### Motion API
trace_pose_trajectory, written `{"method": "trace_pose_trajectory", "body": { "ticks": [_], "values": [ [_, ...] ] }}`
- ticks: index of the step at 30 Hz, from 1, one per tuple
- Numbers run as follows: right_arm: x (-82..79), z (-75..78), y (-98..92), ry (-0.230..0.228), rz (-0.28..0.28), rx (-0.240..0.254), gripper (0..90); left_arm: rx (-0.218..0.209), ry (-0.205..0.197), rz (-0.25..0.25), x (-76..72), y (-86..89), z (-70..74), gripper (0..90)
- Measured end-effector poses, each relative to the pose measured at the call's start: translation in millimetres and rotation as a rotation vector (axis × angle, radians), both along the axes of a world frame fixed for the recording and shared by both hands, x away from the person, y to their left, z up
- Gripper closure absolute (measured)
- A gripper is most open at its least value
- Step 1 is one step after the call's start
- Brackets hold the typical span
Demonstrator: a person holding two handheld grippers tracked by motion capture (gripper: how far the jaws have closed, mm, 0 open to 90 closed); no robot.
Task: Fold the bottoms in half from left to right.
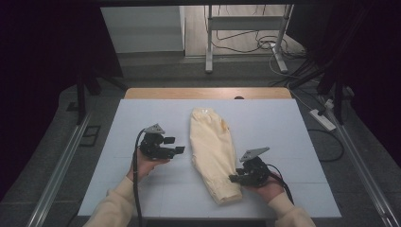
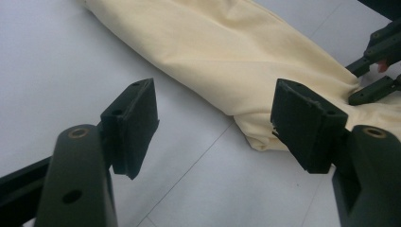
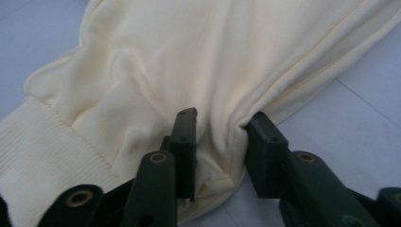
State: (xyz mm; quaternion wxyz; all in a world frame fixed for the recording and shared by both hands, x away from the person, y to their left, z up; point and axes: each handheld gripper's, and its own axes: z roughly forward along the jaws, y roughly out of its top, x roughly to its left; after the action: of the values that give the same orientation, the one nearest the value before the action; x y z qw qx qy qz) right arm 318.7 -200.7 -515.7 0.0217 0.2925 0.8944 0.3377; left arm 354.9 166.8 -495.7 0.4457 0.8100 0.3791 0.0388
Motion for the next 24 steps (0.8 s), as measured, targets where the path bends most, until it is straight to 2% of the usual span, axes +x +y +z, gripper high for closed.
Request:
{"method": "trace_pose_trajectory", "body": {
  "ticks": [5, 8, 16, 19, 24],
  "values": [
    [-3.1, -0.4, 3.4, 0.0, 0.025, 0.013, 73.9, -0.001, 0.001, -0.002, 0.2, -0.4, -0.3, 31.6],
    [-6.1, 0.0, 6.8, -0.012, 0.038, 0.007, 74.7, -0.002, 0.002, -0.002, 0.1, -0.4, -0.2, 31.6],
    [-15.5, 0.0, 15.6, -0.007, 0.061, 0.011, 74.9, -0.008, 0.003, -0.002, 0.3, 0.9, -0.4, 31.6],
    [-21.1, -0.7, 19.2, -0.016, 0.09, 0.018, 74.9, -0.031, 0.011, -0.001, 0.6, 2.6, -0.6, 31.6],
    [-27.0, -0.2, 19.4, -0.018, 0.094, 0.02, 76.4, -0.029, 0.006, 0.002, 0.4, 3.1, -0.1, 31.6]
  ]
}}
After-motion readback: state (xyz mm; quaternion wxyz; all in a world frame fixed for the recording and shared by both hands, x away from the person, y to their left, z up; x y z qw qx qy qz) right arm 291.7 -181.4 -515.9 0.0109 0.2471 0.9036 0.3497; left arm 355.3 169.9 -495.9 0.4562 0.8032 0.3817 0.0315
